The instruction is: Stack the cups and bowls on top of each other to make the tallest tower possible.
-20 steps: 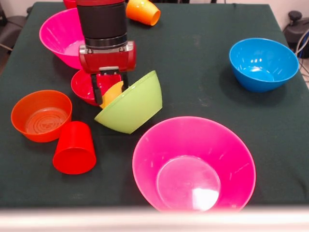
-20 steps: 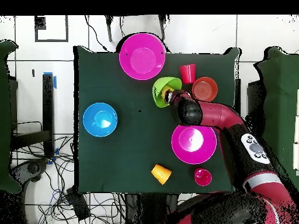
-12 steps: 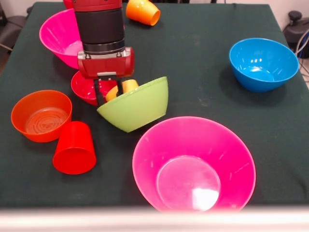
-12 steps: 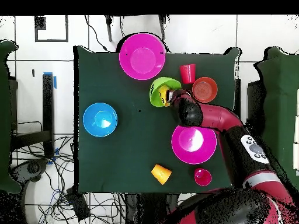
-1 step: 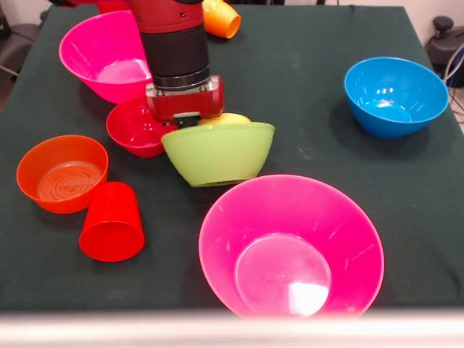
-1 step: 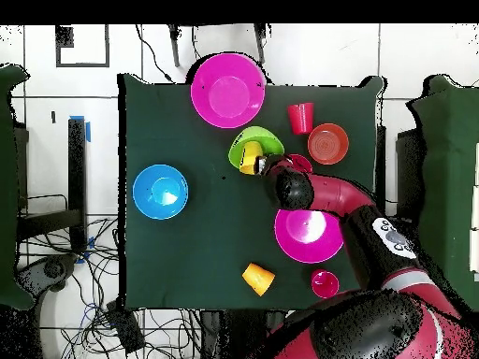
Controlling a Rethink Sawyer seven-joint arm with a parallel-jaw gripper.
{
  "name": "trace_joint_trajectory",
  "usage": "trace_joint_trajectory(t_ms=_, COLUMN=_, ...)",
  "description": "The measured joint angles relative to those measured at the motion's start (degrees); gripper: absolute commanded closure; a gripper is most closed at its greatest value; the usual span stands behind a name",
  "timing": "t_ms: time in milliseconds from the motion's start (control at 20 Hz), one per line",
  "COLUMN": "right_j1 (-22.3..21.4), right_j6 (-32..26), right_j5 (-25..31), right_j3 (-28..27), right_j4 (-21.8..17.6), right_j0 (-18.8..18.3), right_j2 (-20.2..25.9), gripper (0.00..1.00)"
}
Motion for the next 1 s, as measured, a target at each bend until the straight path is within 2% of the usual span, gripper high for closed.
trace_joint_trajectory(t_ms=400, right_j1=0.45, right_j6=0.0, right_j5=0.1, right_j3=0.91, right_j4=0.04, right_j0=0.09, right_j2=0.0, gripper=1.0)
trace_joint_trajectory(t_ms=600, right_j1=0.35, right_j6=0.0, right_j5=1.99, right_j3=0.91, right_j4=0.8, right_j0=0.66, right_j2=-0.01, gripper=1.0)
trace_joint_trajectory(t_ms=650, right_j1=0.13, right_j6=0.0, right_j5=4.62, right_j3=0.91, right_j4=2.13, right_j0=1.36, right_j2=-0.02, gripper=1.0)
trace_joint_trajectory(t_ms=750, right_j1=0.02, right_j6=0.0, right_j5=5.94, right_j3=0.9, right_j4=2.83, right_j0=1.7, right_j2=-0.05, gripper=1.0)
trace_joint_trajectory(t_ms=950, right_j1=-0.73, right_j6=0.0, right_j5=13.98, right_j3=0.87, right_j4=6.0, right_j0=3.92, right_j2=-0.71, gripper=1.0)
trace_joint_trajectory(t_ms=1000, right_j1=-1.09, right_j6=0.0, right_j5=18.63, right_j3=0.86, right_j4=7.42, right_j0=5.36, right_j2=-1.42, gripper=1.0)
